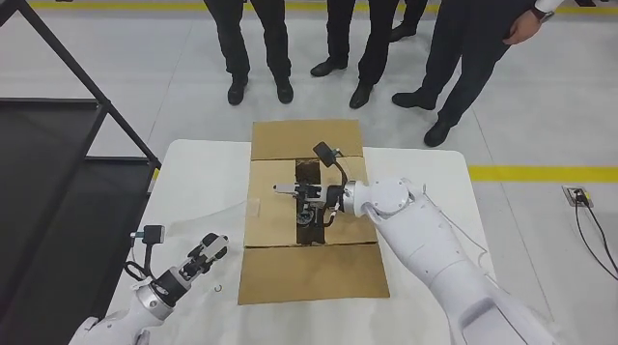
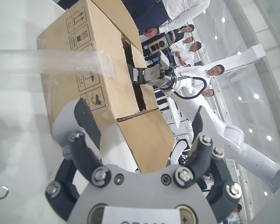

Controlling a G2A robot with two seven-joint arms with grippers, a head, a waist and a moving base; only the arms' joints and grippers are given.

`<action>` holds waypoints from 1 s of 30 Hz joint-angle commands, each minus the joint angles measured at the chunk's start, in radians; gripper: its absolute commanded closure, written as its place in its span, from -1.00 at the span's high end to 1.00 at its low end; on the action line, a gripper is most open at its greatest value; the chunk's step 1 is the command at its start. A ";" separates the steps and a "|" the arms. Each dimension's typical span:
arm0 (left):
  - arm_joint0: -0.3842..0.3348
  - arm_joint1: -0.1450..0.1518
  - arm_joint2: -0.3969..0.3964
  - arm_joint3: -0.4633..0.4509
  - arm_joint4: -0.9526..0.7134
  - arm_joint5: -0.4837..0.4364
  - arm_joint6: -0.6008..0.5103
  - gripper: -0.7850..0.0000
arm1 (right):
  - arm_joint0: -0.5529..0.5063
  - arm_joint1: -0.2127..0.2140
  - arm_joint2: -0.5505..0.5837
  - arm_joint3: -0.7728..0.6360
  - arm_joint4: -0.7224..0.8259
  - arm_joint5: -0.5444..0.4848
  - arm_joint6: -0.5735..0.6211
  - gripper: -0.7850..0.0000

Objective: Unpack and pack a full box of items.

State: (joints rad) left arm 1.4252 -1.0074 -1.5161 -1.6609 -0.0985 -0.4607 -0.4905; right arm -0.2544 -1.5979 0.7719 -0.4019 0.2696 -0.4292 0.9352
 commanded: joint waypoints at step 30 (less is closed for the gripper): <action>0.080 -0.015 0.033 -0.234 0.689 0.128 0.241 1.00 | 0.070 -0.055 0.045 -0.023 0.069 -0.096 0.031 1.00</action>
State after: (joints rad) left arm 1.5127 -1.0211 -1.4926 -1.8965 0.5566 -0.3491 -0.2580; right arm -0.1856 -1.6506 0.8170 -0.4235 0.3363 -0.5224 0.9624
